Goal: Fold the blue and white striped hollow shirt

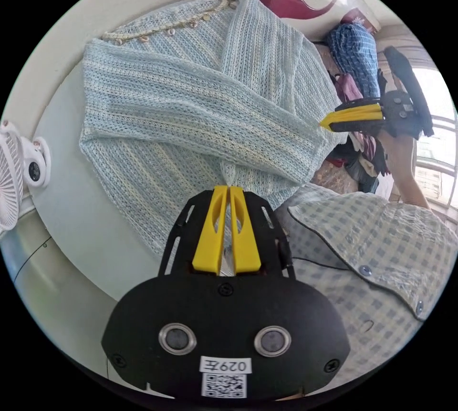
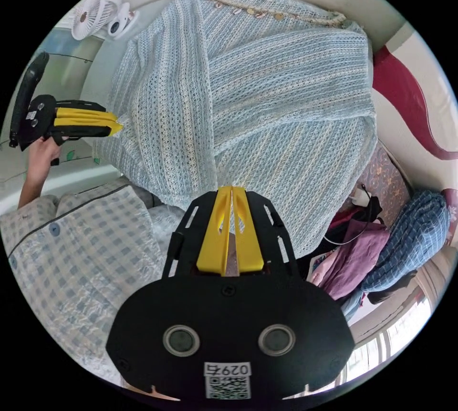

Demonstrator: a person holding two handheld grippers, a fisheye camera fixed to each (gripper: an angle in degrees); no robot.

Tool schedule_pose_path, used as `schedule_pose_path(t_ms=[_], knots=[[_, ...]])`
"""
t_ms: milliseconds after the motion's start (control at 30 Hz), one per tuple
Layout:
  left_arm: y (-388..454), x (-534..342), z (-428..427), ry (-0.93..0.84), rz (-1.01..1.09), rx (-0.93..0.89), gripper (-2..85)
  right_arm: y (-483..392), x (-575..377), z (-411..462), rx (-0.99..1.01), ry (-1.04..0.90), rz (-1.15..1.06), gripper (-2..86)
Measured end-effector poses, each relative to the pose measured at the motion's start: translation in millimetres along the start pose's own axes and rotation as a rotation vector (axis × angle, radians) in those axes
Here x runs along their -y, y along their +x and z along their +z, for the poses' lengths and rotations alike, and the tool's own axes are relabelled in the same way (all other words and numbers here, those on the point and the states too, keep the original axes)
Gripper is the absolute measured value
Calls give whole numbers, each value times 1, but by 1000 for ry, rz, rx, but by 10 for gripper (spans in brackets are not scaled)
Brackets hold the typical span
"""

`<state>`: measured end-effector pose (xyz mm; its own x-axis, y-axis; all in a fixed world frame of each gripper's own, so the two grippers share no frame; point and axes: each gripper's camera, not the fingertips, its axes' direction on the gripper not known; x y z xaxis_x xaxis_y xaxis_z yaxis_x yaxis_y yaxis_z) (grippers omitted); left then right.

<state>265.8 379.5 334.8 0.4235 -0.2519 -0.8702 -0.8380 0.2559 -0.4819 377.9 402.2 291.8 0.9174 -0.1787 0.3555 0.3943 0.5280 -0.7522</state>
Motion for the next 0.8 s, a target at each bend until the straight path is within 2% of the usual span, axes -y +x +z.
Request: schedule_pose_path(t_ms=[133,300,400,500,567,667,800], knots=[[-19,3,8,-41,-18,-79,-10,9,-1,-8,138,9,2,5],[-9,8,12,-57,17,5,-10,8,-4,-8,109,67,46,39],[-4,12,22,-96,31,18,-10,-1,15,17,140,-48,-21,22],[-2,10,24,-111,38,55,-10,-10,20,20,63,-80,-38,4],[-6,8,20,-102,30,70,-10,-6,12,3,-27,-15,14,-1],[-11,6,14,-97,14,97,-9,19,1,-14,-23,50,115,-3],[-16,7,8,-97,6,117,-7,48,8,-9,29,-17,170,-4]])
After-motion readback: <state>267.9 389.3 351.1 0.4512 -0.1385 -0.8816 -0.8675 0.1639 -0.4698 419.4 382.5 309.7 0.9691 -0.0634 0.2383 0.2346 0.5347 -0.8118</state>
